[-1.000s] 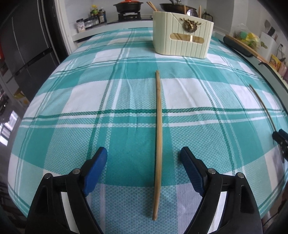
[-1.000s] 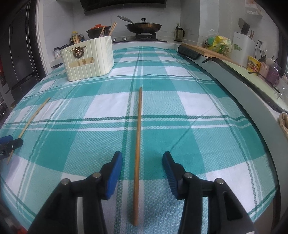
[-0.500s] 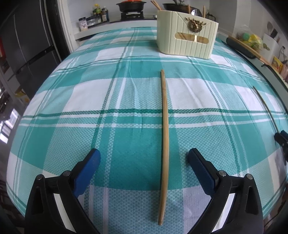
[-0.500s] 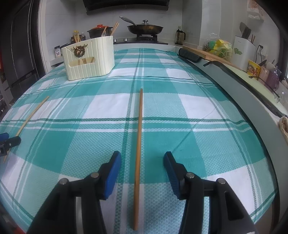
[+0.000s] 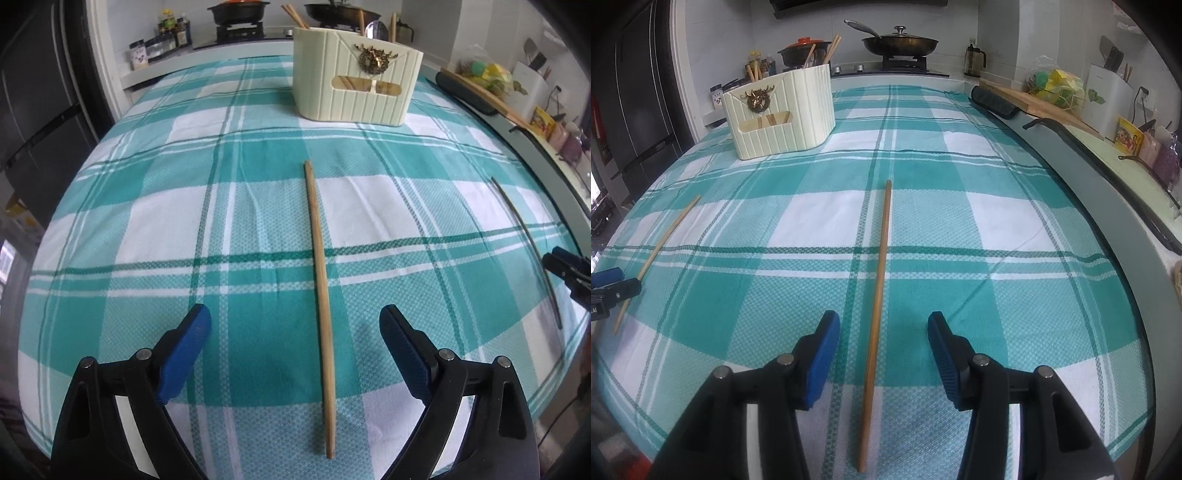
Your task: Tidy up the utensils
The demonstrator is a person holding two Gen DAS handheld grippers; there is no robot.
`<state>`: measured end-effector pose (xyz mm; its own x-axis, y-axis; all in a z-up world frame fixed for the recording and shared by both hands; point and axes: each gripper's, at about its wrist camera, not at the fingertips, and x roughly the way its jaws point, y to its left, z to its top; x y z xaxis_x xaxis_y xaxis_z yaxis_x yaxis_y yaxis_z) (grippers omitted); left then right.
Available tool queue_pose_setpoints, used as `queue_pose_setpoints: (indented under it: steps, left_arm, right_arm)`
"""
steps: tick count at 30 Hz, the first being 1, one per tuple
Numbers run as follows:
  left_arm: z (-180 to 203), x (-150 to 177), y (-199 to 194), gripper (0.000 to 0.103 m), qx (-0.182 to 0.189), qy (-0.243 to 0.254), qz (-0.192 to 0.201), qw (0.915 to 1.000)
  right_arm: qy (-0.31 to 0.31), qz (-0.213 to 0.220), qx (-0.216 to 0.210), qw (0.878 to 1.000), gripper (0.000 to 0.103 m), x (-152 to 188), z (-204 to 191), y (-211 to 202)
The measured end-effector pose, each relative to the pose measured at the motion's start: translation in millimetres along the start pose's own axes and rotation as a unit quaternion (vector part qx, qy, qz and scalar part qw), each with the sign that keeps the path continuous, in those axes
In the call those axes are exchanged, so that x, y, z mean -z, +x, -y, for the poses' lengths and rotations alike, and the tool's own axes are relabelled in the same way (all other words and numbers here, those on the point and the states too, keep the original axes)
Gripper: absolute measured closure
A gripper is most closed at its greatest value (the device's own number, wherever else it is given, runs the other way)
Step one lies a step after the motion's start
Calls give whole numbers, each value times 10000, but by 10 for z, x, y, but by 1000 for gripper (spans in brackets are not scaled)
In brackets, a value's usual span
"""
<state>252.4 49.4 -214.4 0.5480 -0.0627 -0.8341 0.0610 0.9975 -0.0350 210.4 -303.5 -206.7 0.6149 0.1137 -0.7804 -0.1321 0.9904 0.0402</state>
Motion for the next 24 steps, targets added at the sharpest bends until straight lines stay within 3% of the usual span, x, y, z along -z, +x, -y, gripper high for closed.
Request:
queue_pose_setpoints:
  steps: [3,7,11,17,20,21,22,24]
  left_arm:
    - [6,-236,77,10,227,134,-163,9995]
    - [63,-502,288,11,74,418,-318,9986]
    - [64,-652,593,19,110,487,-670,9965]
    - [45,-881,769,22,62,391,-767,9963]
    - [71,-949,784,39,81,437,-765,9961]
    - [86,-959,785,42,79,454,-760,9960]
    - [98,-965,777,52,91,474,-739,9961]
    - [129,-983,774,68,151,523,-691,9961]
  right_arm:
    - [-169,-142,-166,9996,52,-190,33,46]
    - [-227,-606,-439,9969,52,-390,58,279]
    - [-382,-816,-390,9952,53,-532,47,508]
    - [-621,-733,-303,9949,58,-820,-44,760]
    - [-561,-675,-263,9958,71,-1003,-43,896]
    - [-535,-681,-280,9959,83,-1056,-43,934]
    - [-496,-709,-282,9959,92,-1098,-37,972]
    - [-373,-707,-292,9964,96,-1150,-13,1012]
